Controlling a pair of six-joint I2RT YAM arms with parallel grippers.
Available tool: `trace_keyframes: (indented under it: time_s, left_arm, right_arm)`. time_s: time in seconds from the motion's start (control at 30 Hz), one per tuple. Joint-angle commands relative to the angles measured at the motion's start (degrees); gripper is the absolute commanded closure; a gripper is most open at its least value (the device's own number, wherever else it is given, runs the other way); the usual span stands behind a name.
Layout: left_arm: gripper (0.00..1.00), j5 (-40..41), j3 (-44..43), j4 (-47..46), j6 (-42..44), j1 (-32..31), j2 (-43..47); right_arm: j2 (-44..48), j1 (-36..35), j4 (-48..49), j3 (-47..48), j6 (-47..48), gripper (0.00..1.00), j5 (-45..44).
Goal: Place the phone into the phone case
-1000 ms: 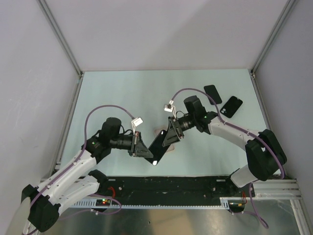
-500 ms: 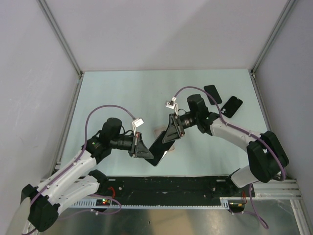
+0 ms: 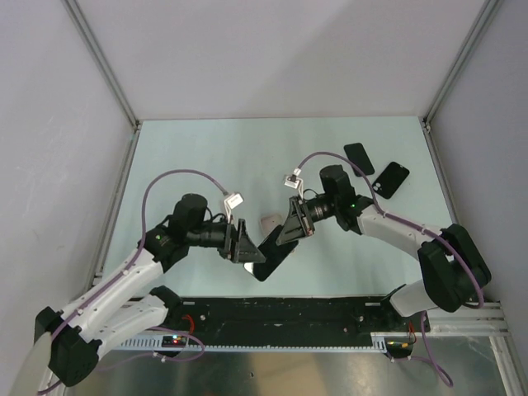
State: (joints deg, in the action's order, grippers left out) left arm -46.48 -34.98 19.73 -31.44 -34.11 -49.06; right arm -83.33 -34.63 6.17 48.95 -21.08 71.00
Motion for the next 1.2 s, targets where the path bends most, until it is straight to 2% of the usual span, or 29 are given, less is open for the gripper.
trace_keyframes:
  time_s: [0.0,0.1,0.2,0.3,0.43,0.63,0.8,1.17]
  left_arm:
    - [0.11,14.5,-7.9,2.7,2.9,0.4,-1.6]
    - [0.11,29.7,-14.1,8.5,5.6,0.8,-5.7]
    - [0.2,41.6,-19.0,10.8,8.6,0.6,-12.8]
    - [0.29,48.6,-24.4,11.6,11.5,-0.6,-22.9]
    - [0.33,54.7,-31.1,13.4,16.0,-2.9,-34.8]
    - [0.36,51.0,-38.1,13.4,21.8,-3.6,-47.7]
    - [0.38,45.5,-42.3,13.4,26.1,-4.1,-54.0]
    - [0.41,39.6,-46.1,13.3,30.0,-4.0,-63.9]
  right_arm:
    - [3.3,3.6,6.0,-1.6,-6.4,1.0,-4.3]
    - [5.5,7.4,3.5,-3.2,-9.8,1.0,-11.5]
    - [8.5,11.3,-3.1,-3.6,-12.6,1.0,-22.5]
    - [12.3,13.4,-10.7,-4.2,-15.4,1.0,-32.7]
    - [20.7,14.6,-17.9,-5.2,-18.1,1.0,-46.0]
    - [30.1,17.3,-25.2,-5.7,-18.6,1.0,-55.7]
    - [33.5,20.1,-27.5,-6.0,-17.4,1.0,-54.8]
    - [34.9,22.8,-27.5,-6.2,-16.2,1.0,-50.8]
